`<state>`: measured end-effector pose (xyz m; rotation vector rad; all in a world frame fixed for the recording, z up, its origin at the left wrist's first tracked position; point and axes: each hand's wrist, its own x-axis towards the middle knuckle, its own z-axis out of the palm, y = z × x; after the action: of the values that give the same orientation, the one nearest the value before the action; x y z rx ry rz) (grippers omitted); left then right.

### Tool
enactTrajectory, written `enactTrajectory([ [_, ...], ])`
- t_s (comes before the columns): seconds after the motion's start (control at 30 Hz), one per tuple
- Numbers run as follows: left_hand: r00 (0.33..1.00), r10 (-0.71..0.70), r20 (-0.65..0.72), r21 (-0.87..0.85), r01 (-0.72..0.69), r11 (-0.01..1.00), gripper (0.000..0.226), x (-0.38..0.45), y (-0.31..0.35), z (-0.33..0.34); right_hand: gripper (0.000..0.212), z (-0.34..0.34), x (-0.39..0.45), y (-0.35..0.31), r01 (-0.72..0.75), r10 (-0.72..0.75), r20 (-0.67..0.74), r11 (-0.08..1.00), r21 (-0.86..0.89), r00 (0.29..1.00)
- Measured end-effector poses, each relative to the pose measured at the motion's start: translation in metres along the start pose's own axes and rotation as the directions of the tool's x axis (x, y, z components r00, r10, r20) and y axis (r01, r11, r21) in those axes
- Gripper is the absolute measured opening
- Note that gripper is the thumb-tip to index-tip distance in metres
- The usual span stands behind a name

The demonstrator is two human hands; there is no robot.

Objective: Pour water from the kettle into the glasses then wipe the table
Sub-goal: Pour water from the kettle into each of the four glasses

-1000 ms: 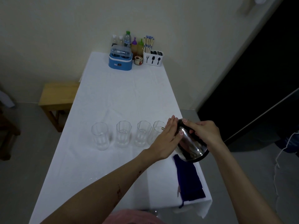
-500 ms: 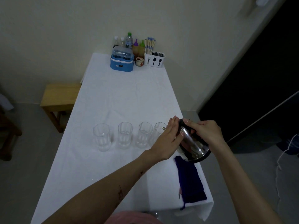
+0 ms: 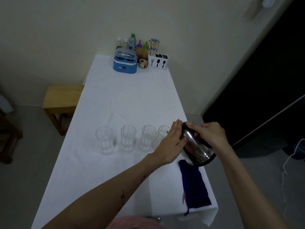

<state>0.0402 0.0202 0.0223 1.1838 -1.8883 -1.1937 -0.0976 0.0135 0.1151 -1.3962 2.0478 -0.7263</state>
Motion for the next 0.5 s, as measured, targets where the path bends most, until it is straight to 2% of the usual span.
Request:
enactTrajectory([
  [0.5, 1.000, 0.003, -0.002, -0.021, -0.003, 1.000, 0.061, -0.0011, 0.0044, 0.0007, 0.049, -0.0020, -0.0006, 0.0002, 0.005, -0.005, 0.004, 1.000, -0.002, 1.000],
])
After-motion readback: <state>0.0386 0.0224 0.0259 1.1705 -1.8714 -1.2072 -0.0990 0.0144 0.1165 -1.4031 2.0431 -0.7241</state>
